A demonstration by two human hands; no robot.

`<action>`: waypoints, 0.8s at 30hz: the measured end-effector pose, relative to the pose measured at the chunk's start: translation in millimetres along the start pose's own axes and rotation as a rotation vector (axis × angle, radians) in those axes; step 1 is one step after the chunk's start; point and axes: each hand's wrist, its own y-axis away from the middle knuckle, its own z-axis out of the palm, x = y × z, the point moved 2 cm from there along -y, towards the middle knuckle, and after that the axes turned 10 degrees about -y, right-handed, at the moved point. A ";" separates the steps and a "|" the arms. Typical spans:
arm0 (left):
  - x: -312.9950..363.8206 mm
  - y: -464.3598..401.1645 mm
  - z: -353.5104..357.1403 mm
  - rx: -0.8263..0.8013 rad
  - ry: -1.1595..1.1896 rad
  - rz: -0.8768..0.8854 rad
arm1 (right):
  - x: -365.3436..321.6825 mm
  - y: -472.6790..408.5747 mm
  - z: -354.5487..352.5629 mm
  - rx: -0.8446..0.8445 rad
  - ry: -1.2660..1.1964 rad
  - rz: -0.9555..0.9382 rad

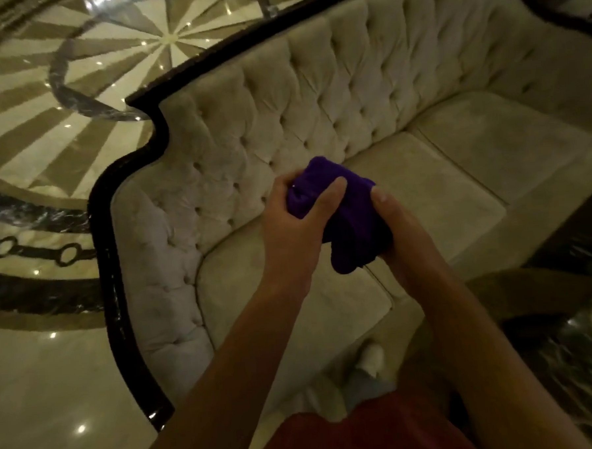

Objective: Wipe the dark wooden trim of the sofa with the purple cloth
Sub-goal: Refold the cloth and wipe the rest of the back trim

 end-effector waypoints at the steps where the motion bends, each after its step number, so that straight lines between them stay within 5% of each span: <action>1: -2.9 5.5 7.2 -0.029 -0.038 0.008 | 1.2 10.5 -9.6 0.001 -0.008 0.010; 9: -6.1 19.3 110.8 -0.452 -0.347 0.075 | -14.8 93.1 -112.7 0.144 0.096 0.077; 16: -31.2 70.0 263.4 -0.614 -0.165 -0.204 | -40.6 146.0 -250.2 0.478 0.023 -0.017; 24: -47.8 113.7 387.1 -0.930 -0.242 -0.267 | -62.3 171.0 -353.7 0.708 -0.132 -0.117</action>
